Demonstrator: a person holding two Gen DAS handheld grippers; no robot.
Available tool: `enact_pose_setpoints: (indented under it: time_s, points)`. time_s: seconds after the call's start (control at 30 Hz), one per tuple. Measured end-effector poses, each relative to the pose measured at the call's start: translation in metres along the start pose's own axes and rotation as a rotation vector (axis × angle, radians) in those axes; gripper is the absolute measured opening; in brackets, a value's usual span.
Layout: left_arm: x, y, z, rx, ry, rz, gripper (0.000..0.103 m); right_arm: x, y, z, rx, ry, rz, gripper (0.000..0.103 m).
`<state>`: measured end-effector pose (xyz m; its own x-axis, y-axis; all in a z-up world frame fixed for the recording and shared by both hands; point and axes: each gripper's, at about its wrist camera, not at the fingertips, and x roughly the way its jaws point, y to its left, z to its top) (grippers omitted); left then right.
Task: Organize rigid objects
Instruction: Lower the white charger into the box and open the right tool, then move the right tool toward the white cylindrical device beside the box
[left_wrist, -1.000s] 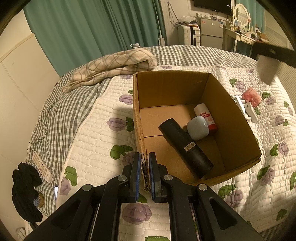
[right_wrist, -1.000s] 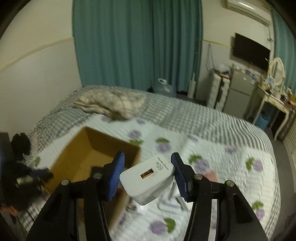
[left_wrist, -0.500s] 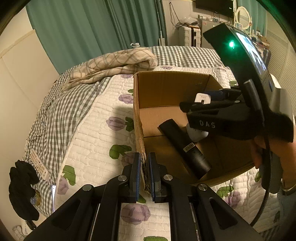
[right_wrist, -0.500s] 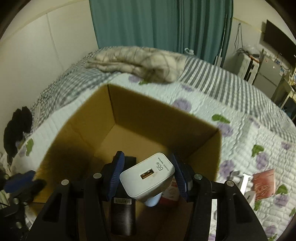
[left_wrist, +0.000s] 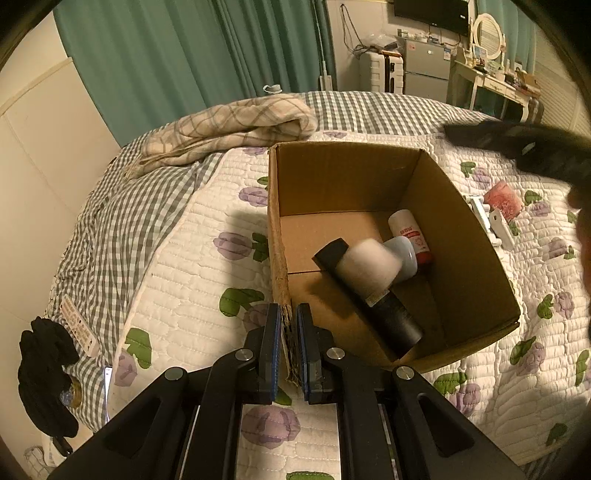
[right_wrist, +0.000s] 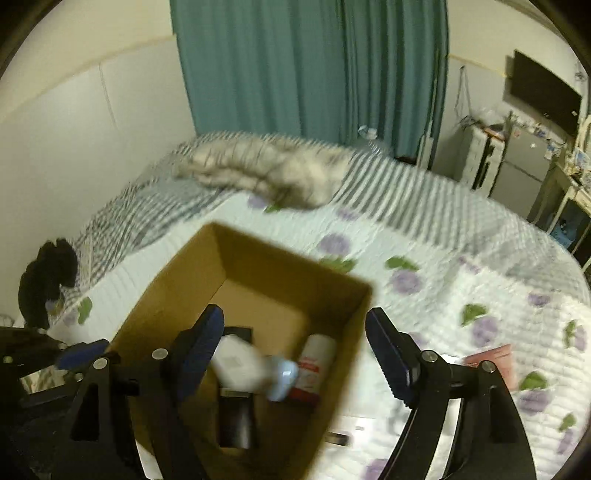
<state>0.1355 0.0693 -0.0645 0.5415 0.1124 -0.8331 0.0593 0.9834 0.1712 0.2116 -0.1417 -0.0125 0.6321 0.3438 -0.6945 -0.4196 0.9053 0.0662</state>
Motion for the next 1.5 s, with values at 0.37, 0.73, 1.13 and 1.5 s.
enact_pose_setpoints:
  time_s: [0.37,0.73,1.13,1.5]
  points:
    - [-0.002,-0.002,-0.001,0.0,-0.003,0.01,0.008,-0.051,-0.074,-0.03,0.035,-0.022,-0.172,0.08]
    - [-0.004,-0.002,-0.004,0.002,0.001,0.019,0.008,0.024,-0.069,-0.1,-0.012,0.164,-0.101,0.079]
    - [-0.002,-0.001,-0.003,0.004,0.002,0.019,0.008,0.051,-0.044,-0.13,-0.103,0.256,-0.038,0.076]
    - [0.002,0.001,-0.001,0.002,0.01,0.034,0.008,0.08,-0.044,-0.127,-0.118,0.297,0.043,0.068]
